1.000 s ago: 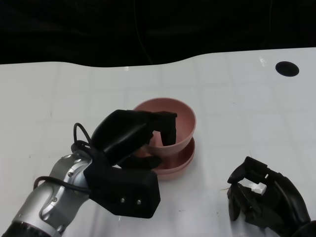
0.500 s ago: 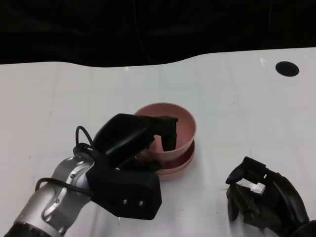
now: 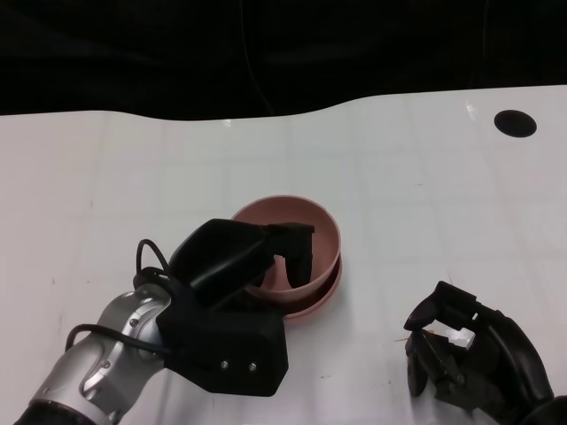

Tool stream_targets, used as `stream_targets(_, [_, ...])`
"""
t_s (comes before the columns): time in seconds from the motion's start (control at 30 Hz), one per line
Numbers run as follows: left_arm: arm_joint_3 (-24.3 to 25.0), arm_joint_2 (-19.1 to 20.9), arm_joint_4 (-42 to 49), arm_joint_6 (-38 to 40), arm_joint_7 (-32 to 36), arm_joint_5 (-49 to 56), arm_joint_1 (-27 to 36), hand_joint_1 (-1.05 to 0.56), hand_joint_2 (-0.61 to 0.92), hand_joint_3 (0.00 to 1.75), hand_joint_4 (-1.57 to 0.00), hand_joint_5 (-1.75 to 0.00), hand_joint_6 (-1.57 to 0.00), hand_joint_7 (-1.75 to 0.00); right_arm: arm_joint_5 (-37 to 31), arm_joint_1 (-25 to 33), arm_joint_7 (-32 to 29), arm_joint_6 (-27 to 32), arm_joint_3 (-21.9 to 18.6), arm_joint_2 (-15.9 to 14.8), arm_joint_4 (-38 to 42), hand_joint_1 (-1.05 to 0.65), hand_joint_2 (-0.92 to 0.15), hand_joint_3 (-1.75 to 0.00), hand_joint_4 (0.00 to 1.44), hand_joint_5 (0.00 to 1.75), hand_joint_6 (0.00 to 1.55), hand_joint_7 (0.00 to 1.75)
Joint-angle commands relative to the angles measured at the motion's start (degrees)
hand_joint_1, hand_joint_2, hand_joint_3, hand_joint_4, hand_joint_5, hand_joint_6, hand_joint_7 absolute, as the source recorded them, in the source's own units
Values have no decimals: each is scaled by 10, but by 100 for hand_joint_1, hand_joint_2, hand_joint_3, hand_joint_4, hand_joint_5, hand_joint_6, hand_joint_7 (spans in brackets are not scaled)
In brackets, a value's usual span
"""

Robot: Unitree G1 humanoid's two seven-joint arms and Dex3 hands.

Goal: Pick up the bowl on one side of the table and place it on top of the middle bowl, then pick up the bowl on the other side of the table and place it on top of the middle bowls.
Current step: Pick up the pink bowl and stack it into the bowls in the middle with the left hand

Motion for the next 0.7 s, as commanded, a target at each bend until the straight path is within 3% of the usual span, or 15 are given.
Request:
stream_targets(0.03, [0, 3, 24, -13, 22, 2, -10, -4, 78, 64, -72, -175, -54, -175, 3, -4, -2, -4, -5, -4, 4, -22, -68, -87, 89, 175, 71, 161])
stream_targets(0.7, [-8, 2, 51, -32, 44, 6, -26, -3, 76, 63, -73, -175, -57, -175, -5, -4, -10, -12, -3, -2, 7, -24, -67, -88, 88, 175, 71, 162])
